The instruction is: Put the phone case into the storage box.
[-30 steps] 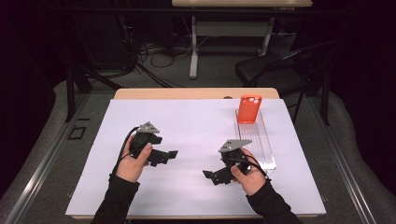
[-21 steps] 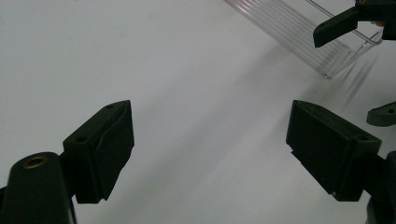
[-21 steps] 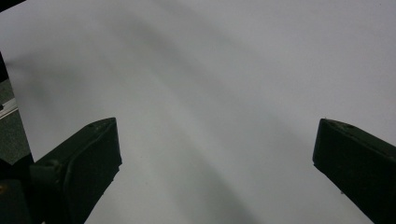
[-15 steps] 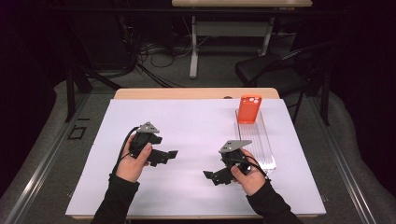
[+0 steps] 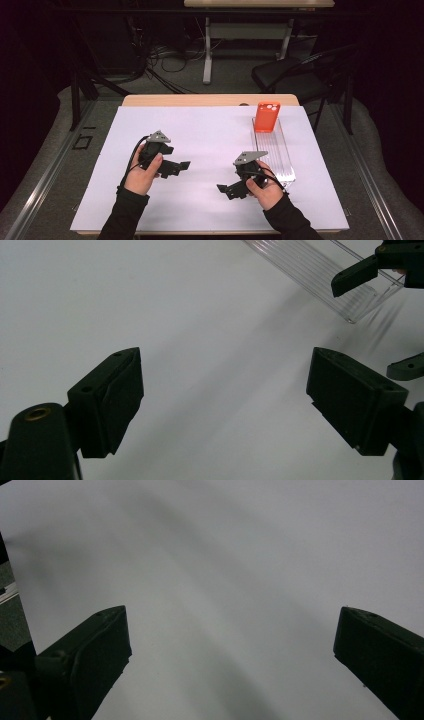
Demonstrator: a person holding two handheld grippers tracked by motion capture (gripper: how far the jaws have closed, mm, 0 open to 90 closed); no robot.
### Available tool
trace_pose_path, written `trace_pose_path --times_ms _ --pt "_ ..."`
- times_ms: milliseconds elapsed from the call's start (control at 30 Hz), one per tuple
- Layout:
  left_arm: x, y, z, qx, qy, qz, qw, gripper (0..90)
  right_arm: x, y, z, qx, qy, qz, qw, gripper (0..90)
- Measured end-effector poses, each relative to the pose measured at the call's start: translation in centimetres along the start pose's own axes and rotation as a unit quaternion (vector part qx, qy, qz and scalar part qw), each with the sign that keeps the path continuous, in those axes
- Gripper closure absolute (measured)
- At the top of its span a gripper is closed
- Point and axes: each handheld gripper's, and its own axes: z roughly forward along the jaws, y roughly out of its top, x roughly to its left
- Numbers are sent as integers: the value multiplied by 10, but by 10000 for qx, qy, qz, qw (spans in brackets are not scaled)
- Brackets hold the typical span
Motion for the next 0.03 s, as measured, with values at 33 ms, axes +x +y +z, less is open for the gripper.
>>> trace_pose_path --times_ms 33 --pt "0 0 0 -2 2 -2 10000 153 0 0 0 6 -1 10 10000 12"
